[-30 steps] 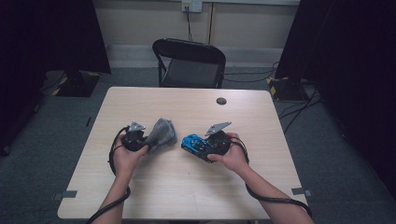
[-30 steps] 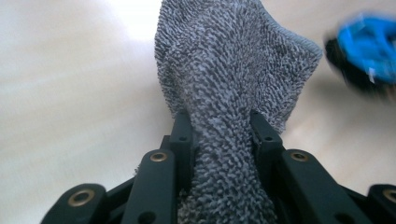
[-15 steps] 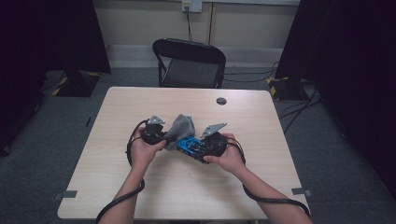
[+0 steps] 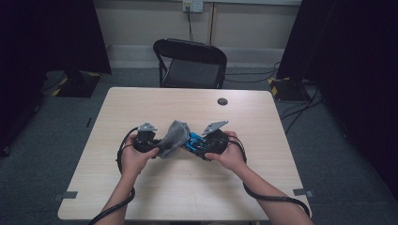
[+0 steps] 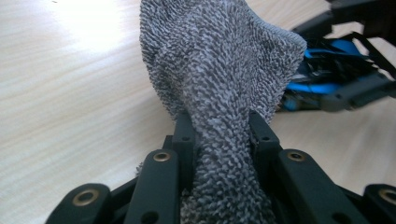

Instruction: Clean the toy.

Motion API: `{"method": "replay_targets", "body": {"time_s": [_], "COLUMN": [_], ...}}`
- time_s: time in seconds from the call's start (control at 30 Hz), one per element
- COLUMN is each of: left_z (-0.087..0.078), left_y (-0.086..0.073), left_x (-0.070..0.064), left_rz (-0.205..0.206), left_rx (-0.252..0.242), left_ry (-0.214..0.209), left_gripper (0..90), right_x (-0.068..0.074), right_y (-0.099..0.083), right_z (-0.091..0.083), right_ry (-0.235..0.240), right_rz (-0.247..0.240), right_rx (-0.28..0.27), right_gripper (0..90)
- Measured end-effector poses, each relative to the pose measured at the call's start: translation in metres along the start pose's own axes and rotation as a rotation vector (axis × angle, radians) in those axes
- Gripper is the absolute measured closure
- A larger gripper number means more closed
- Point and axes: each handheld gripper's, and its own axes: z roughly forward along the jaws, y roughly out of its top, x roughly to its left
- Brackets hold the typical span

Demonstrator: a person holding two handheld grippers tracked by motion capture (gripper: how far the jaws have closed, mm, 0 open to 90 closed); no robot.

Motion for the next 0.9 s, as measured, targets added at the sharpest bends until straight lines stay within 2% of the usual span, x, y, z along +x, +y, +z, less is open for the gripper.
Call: {"method": "replay_targets", "body": {"time_s": [0.4,0.5,0.63,0.73,0.83,0.9], "left_z": [0.003,-0.001,-0.014,-0.026,-0.029,-0.028], "left_y": [-0.009,-0.009,-0.007,0.001,0.011,0.016], "left_x": [-0.015,-0.015,-0.001,0.012,0.021,0.023], "left_rz": [-0.008,-0.005,-0.014,-0.018,-0.012,-0.017], "left_rx": [0.011,0.012,-0.002,-0.030,-0.042,-0.050], "left_ry": [-0.084,-0.088,-0.027,0.038,0.097,0.112], "left_gripper": [70.4,70.4,70.4,70.3,70.2,70.1], "right_x": [-0.012,-0.017,-0.021,-0.019,-0.014,-0.011], "right_y": [0.001,-0.001,-0.003,-0.004,-0.003,-0.001], "right_z": [0.001,-0.001,-0.005,-0.007,-0.009,-0.009], "right_ry": [-0.037,-0.041,-0.046,-0.034,-0.020,-0.007], "right_rz": [0.038,0.055,0.063,0.055,0.046,0.038], "right_rx": [0.001,-0.004,-0.011,-0.016,-0.023,-0.027], "right_gripper": [28.3,28.4,28.3,28.3,28.4,28.3]}}
